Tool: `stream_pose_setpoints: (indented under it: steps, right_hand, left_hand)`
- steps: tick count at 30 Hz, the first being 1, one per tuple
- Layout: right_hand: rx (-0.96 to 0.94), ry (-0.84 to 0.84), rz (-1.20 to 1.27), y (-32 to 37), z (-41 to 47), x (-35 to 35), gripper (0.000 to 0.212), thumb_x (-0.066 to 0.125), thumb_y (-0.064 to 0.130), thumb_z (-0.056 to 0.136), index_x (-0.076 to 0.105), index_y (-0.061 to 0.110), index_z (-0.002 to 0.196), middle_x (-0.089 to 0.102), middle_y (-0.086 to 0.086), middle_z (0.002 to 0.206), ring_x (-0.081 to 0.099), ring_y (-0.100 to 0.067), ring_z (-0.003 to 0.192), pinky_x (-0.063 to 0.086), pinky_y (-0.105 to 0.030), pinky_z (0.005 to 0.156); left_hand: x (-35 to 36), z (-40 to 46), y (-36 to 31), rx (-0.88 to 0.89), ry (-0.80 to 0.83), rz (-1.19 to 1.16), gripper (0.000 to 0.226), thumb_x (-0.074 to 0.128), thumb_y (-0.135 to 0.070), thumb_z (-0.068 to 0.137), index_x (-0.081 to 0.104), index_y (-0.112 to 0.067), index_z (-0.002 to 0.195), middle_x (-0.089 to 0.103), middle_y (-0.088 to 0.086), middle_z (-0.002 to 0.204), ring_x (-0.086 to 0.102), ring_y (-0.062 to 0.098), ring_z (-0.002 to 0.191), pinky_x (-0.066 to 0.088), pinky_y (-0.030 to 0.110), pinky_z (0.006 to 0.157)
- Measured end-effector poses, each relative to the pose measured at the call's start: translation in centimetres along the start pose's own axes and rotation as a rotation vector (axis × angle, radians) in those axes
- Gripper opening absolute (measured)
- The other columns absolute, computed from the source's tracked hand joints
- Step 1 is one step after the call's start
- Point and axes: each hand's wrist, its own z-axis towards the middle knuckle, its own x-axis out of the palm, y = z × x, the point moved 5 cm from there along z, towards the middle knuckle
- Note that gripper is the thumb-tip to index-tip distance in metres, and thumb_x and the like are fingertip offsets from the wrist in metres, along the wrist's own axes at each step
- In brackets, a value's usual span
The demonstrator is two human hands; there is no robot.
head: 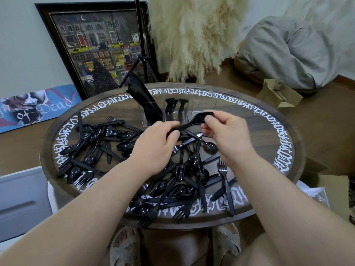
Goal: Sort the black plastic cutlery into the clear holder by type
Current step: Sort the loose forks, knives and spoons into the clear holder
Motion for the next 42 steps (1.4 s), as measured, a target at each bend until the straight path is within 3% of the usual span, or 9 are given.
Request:
stream_pose_setpoints:
  steps: [4,6,10,13,16,18,25,35,42]
  right_hand:
    - [-0.306,-0.171,-0.162,5.2,1.0,-2.4,0.023,0.059,0.004,0.090,0.072,0.022,0.094,0.069,0.008,0.071,0.063,-0.008,0.068,0.057,-0.034,0.078]
    - [-0.500,-0.249,-0.320,7.7,1.6,-2.7,0.021,0.058,0.013,0.089,0.073,0.018,0.103,0.069,0.005,0.076,0.064,-0.010,0.072,0.057,-0.037,0.080]
    - [-0.881,-0.296,-0.682,10.6,3.1,-0.6,0.026,0.057,0.013,0.089,0.072,0.007,0.109,0.071,-0.008,0.098,0.063,-0.011,0.089,0.043,-0.013,0.085]
    - [-1.012,-0.209,-0.825,9.5,5.2,1.9,0.023,0.058,0.005,0.087,0.072,0.002,0.105,0.071,-0.015,0.096,0.068,-0.027,0.085,0.050,-0.026,0.080]
    - [-0.975,-0.081,-0.946,6.5,7.2,3.7,0.024,0.055,0.004,0.087,0.071,-0.002,0.104,0.070,-0.020,0.095,0.067,-0.035,0.084,0.056,-0.041,0.076]
    - [-0.878,0.011,-1.024,4.7,8.4,4.6,0.026,0.052,0.005,0.090,0.070,-0.002,0.108,0.068,-0.020,0.101,0.064,-0.037,0.090,0.054,-0.044,0.078]
    - [-0.565,0.308,-1.255,0.8,9.6,5.7,0.044,0.043,0.015,0.095,0.048,0.007,0.137,0.047,-0.011,0.138,0.043,-0.028,0.126,0.033,-0.033,0.102]
    - [-0.610,0.397,-1.410,-0.6,9.4,6.3,0.050,0.041,0.018,0.098,0.031,0.013,0.147,0.041,-0.007,0.146,0.033,-0.030,0.129,0.028,-0.037,0.109]
    - [-0.448,0.206,-1.474,-0.4,10.1,4.0,0.038,0.046,0.022,0.097,0.046,0.011,0.134,0.060,-0.011,0.123,0.049,-0.033,0.116,0.043,-0.041,0.090]
  left_hand:
    - [-1.4,1.8,-0.1,0.014,-0.128,0.099,0.047,0.044,-0.028,0.099,0.038,-0.017,0.145,0.043,0.001,0.143,0.037,0.019,0.131,0.029,0.029,0.105]
    - [-1.6,3.0,0.0,0.022,-0.117,0.162,0.051,0.045,-0.024,0.098,0.034,-0.013,0.147,0.035,0.003,0.149,0.029,0.020,0.138,0.023,0.031,0.112]
    - [-1.4,5.3,0.3,0.061,-0.020,0.294,0.055,0.043,-0.022,0.099,0.025,-0.011,0.150,0.023,0.004,0.156,0.016,0.021,0.144,0.016,0.032,0.117]
    - [-0.9,6.5,0.9,0.056,0.050,0.354,0.057,0.041,-0.023,0.100,0.019,-0.011,0.151,0.017,0.005,0.158,0.012,0.022,0.145,0.015,0.033,0.117]
    - [-0.1,7.2,1.7,0.055,0.099,0.378,0.061,0.042,-0.023,0.099,0.014,-0.011,0.152,0.013,0.005,0.159,0.010,0.022,0.146,0.015,0.034,0.118]
    - [0.4,7.6,2.1,0.068,0.104,0.389,0.063,0.044,-0.022,0.098,0.014,-0.009,0.152,0.014,0.006,0.159,0.012,0.022,0.146,0.017,0.034,0.118]
    - [1.1,8.1,3.3,0.112,0.089,0.426,0.066,0.047,-0.022,0.095,0.016,-0.009,0.151,0.023,0.006,0.155,0.020,0.026,0.142,0.026,0.043,0.114]
    - [1.0,7.9,3.1,0.088,0.084,0.396,0.067,0.044,-0.022,0.096,0.010,-0.010,0.152,0.019,0.004,0.157,0.016,0.024,0.143,0.024,0.040,0.115]
    - [0.5,8.2,3.9,0.006,0.066,0.467,0.059,0.044,-0.023,0.096,0.021,-0.008,0.149,0.026,0.007,0.153,0.019,0.026,0.141,0.028,0.045,0.112]
